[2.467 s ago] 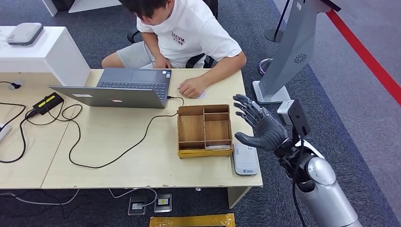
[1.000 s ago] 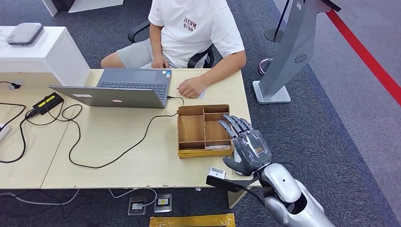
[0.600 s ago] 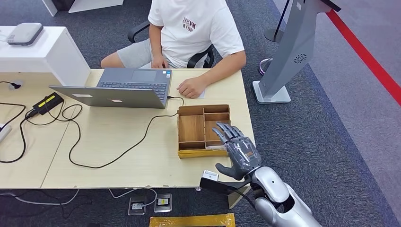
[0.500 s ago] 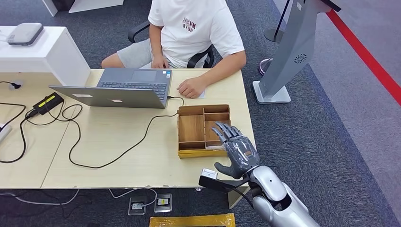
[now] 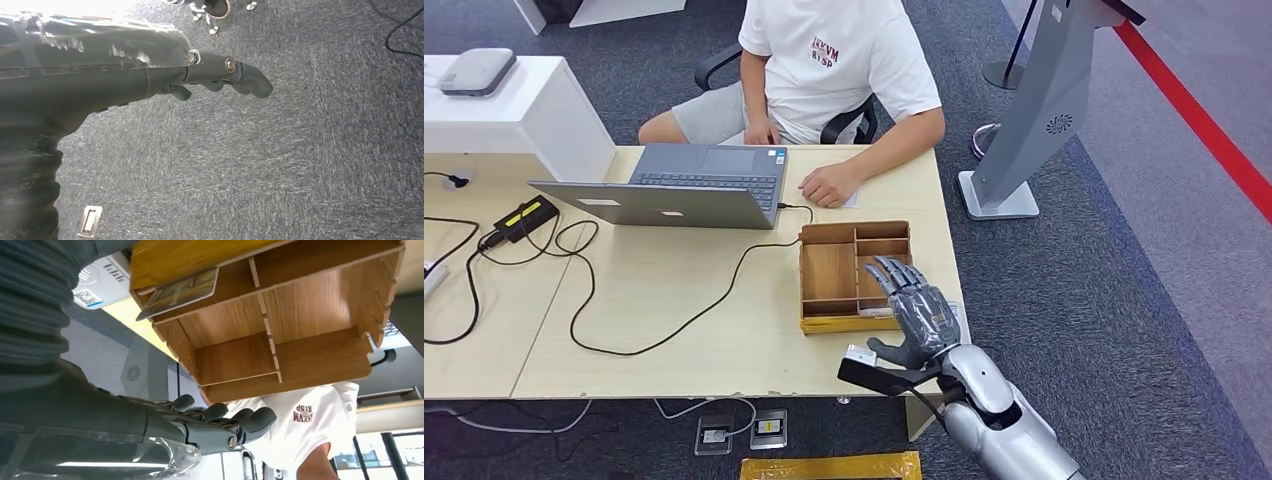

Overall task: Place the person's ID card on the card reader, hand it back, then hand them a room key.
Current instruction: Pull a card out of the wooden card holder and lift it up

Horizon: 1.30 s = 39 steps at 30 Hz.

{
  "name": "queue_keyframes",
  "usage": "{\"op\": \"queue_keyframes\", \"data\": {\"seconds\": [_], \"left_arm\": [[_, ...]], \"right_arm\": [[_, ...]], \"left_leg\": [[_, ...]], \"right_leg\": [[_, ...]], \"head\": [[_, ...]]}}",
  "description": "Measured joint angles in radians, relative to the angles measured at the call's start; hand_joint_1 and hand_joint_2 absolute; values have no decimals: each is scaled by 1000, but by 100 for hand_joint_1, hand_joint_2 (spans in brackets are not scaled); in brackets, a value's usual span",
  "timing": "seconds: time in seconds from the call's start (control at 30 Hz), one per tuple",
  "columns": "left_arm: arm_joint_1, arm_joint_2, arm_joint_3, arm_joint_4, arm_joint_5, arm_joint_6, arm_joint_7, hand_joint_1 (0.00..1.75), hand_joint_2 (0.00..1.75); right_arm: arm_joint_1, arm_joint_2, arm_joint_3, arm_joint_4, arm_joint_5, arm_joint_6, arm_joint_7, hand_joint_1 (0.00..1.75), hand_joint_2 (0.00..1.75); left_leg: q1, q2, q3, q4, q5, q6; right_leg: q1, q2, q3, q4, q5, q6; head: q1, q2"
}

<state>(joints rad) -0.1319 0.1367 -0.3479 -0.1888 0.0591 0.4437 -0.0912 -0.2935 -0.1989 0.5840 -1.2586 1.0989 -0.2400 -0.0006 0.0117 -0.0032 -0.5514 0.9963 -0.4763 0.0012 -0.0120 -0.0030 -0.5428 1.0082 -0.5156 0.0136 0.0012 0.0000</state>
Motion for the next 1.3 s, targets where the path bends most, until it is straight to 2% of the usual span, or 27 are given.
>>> {"op": "queue_keyframes", "data": {"seconds": [0.3, 0.87, 1.3], "left_arm": [[0, -1, 0, 0, 0, 4, 0, 0, 175], [0, -1, 0, 0, -2, 5, 0, 0, 175], [1, -1, 0, 0, -11, 6, 0, 0, 175]], "right_arm": [[-47, 17, -3, 157, -65, -90, -45, 0, 175], [-67, 15, -15, 237, -97, -95, -49, 0, 175], [-54, -67, -105, 207, -125, -100, -20, 0, 175]], "left_leg": [[0, 0, 0, 0, 0, 0], [0, 0, 0, 0, 0, 0], [0, 0, 0, 0, 0, 0]], "right_leg": [[0, 0, 0, 0, 0, 0], [0, 0, 0, 0, 0, 0], [0, 0, 0, 0, 0, 0]], "head": [[0, 0], [0, 0], [0, 0]]}}
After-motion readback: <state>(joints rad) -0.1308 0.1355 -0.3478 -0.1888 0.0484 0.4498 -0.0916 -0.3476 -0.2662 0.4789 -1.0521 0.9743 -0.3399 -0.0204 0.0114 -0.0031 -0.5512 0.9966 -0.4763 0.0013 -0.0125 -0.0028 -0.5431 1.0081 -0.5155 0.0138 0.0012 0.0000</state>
